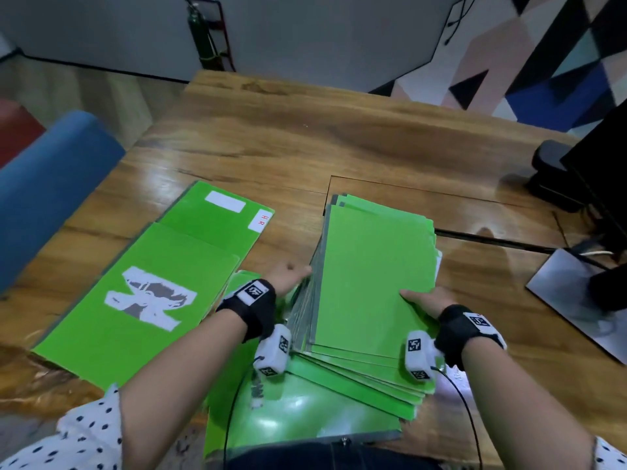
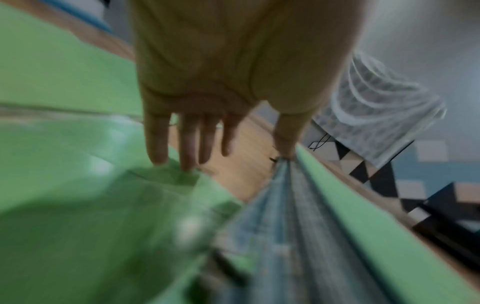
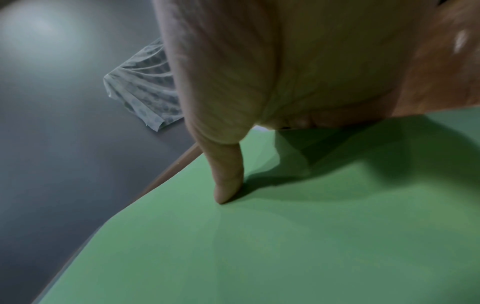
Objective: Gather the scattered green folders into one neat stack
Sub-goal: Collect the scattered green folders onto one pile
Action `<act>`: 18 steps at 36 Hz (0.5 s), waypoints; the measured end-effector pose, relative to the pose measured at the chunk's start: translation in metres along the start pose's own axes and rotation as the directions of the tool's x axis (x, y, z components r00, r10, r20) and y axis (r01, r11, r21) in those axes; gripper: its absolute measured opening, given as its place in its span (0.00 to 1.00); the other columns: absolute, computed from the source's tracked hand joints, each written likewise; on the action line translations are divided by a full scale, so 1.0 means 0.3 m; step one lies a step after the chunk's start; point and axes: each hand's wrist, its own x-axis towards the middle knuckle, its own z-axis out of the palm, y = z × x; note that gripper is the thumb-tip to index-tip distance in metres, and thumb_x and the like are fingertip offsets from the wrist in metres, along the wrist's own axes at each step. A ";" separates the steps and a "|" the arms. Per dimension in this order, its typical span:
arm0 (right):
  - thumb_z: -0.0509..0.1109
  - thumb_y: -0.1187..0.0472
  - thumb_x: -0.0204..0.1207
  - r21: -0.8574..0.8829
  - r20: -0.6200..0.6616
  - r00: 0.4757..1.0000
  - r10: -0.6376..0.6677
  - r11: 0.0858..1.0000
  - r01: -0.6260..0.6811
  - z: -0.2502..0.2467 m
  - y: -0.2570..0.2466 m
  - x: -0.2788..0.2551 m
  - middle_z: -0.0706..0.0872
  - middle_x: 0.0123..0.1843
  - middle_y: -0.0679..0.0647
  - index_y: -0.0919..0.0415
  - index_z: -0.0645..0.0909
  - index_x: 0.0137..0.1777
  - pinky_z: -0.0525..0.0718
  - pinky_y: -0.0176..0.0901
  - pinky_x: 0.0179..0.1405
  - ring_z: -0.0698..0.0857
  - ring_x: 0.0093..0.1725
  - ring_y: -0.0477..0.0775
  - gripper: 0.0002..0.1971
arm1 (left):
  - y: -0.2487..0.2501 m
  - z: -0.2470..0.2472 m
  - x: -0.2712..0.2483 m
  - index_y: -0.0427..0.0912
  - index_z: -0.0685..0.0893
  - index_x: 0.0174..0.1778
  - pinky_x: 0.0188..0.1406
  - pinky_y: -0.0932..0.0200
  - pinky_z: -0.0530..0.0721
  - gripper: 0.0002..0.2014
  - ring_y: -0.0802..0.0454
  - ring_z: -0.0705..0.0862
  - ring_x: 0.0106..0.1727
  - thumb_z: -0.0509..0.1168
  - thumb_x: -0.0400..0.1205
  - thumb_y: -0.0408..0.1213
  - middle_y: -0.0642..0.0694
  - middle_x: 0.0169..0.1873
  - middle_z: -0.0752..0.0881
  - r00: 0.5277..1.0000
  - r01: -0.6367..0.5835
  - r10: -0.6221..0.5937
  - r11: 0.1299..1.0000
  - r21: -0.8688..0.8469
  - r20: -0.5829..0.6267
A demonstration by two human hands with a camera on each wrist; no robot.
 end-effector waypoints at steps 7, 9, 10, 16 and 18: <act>0.79 0.25 0.35 -0.068 -0.003 1.000 -0.008 0.998 0.007 -0.003 0.063 0.135 0.88 0.56 0.62 0.66 0.79 0.63 0.87 0.57 0.54 0.88 0.50 0.61 0.59 | -0.194 -0.129 0.010 0.36 0.57 0.79 0.75 0.43 0.68 0.45 0.35 0.62 0.79 0.75 0.73 0.47 0.34 0.78 0.62 0.853 0.461 -0.369 0.863 0.205 -0.369; 0.79 0.35 0.58 -0.085 -0.016 1.000 -0.001 0.996 0.000 0.004 0.001 0.023 0.83 0.64 0.65 0.69 0.73 0.69 0.84 0.56 0.60 0.85 0.58 0.64 0.48 | -0.230 -0.132 0.016 0.34 0.50 0.81 0.77 0.42 0.65 0.57 0.35 0.59 0.81 0.78 0.67 0.53 0.33 0.80 0.58 0.847 0.501 -0.427 0.841 0.206 -0.317; 0.78 0.39 0.64 -0.094 -0.022 1.000 0.006 0.996 -0.008 0.007 -0.010 -0.001 0.80 0.67 0.66 0.70 0.69 0.72 0.82 0.55 0.61 0.83 0.62 0.65 0.45 | -0.242 -0.131 0.020 0.33 0.47 0.82 0.77 0.41 0.65 0.61 0.35 0.59 0.81 0.79 0.65 0.54 0.32 0.80 0.57 0.845 0.511 -0.445 0.836 0.199 -0.297; 0.75 0.41 0.69 -0.093 -0.043 0.999 0.005 0.996 -0.009 0.012 -0.018 -0.021 0.77 0.70 0.67 0.72 0.66 0.75 0.81 0.55 0.63 0.80 0.65 0.66 0.44 | -0.263 -0.135 0.012 0.30 0.48 0.82 0.70 0.43 0.76 0.64 0.36 0.71 0.75 0.82 0.61 0.52 0.33 0.77 0.67 0.840 0.530 -0.487 0.832 0.166 -0.238; 0.75 0.41 0.69 -0.097 -0.037 0.999 -0.005 0.995 0.001 0.011 -0.014 -0.022 0.80 0.67 0.66 0.72 0.69 0.72 0.82 0.56 0.61 0.82 0.62 0.65 0.42 | -0.273 -0.131 0.007 0.31 0.65 0.77 0.63 0.47 0.82 0.53 0.40 0.81 0.66 0.81 0.62 0.53 0.36 0.68 0.78 0.846 0.525 -0.484 0.831 0.183 -0.224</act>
